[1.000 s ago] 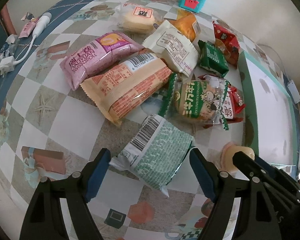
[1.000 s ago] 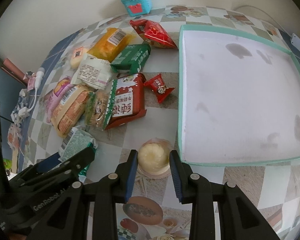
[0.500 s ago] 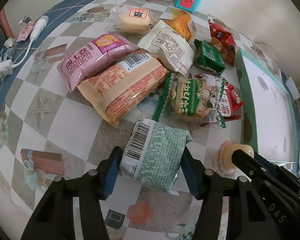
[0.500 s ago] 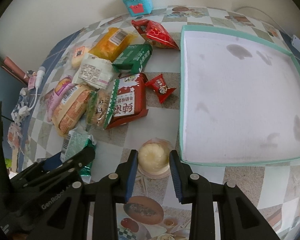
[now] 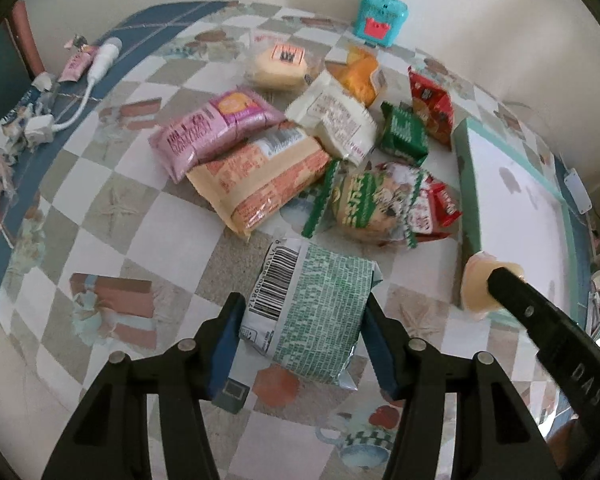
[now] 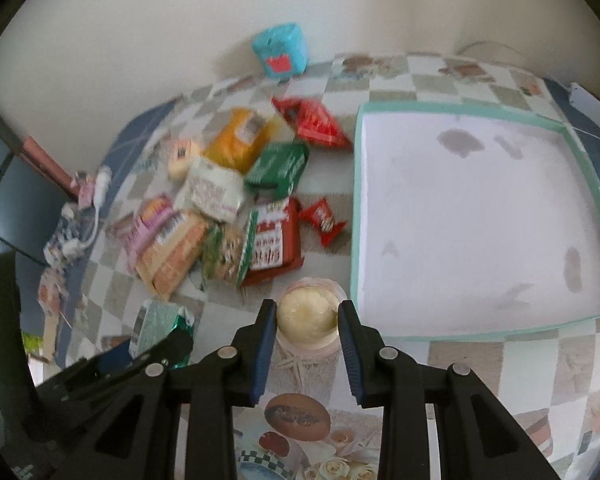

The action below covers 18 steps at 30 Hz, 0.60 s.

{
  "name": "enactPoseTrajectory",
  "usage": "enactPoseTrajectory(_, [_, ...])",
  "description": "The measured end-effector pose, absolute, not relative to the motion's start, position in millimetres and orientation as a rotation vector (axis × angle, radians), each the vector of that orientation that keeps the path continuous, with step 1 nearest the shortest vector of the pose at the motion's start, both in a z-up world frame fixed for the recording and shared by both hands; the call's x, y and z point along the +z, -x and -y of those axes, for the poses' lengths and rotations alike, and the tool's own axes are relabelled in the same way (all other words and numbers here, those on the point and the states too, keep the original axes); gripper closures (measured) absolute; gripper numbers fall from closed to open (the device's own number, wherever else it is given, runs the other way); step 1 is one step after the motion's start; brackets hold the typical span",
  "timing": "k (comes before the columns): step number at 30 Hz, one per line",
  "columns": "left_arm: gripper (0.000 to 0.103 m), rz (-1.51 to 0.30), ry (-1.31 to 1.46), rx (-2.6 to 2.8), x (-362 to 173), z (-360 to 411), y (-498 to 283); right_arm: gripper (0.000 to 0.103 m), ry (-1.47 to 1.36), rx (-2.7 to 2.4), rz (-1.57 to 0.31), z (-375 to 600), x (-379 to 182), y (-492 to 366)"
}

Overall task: Organize snacks
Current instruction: 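Place the cream bun in the white tray with the right gripper while left drops the green bag there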

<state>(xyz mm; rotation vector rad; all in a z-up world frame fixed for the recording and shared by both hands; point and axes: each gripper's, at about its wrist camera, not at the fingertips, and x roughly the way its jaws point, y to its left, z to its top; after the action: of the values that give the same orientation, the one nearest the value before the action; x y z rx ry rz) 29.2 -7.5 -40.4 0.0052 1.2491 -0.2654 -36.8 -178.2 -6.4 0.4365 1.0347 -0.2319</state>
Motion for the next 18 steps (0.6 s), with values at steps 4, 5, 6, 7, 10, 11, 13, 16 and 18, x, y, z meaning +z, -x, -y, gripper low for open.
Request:
enactPoseTrajectory(4, [0.044, -1.231, -0.012, -0.265, -19.9, 17.5, -30.2, 0.069, -0.449, -0.350, -1.014, 200.2, 6.2, 39.5])
enactPoseTrajectory(5, [0.044, -1.226, -0.016, -0.269, -13.5, 25.5, -32.7, 0.069, -0.466, -0.383, -1.013, 208.9, 7.9, 39.3])
enactPoseTrajectory(6, [0.044, -1.223, -0.017, -0.272, -10.4, 29.5, -34.3, 0.069, -0.483, -0.402, -1.012, 216.1, 8.2, 38.5])
enactPoseTrajectory(7, [0.044, -1.216, -0.019, -0.279, -5.4, 37.3, -36.0, 0.069, -0.507, -0.426, -1.010, 224.9, 8.3, 37.9])
enactPoseTrajectory(10, [0.044, -1.205, -0.005, -0.311, 7.4, 68.6, -45.1, 0.069, -0.548, -0.517, -1.000, 251.3, 8.7, 39.4])
enactPoseTrajectory(11, [0.044, -1.203, 0.002, -0.319, 9.7, 76.7, -47.0, 0.069, -0.564, -0.556, -0.993, 262.7, 8.7, 39.8])
enactPoseTrajectory(13, [0.044, -1.200, 0.014, -0.332, 13.5, 94.3, -51.2, 0.069, -0.583, -0.608, -0.985, 280.0, 7.8, 41.0])
enactPoseTrajectory(16, [0.044, -1.212, 0.038, -0.353, 11.5, 121.8, -59.6, 0.069, -0.592, -0.690, -0.976, 306.3, 4.2, 41.9])
enactPoseTrajectory(18, [0.044, -1.216, 0.045, -0.375, 6.5, 141.2, -63.8, 0.069, -0.587, -0.737, -0.979, 322.4, 1.6, 45.2])
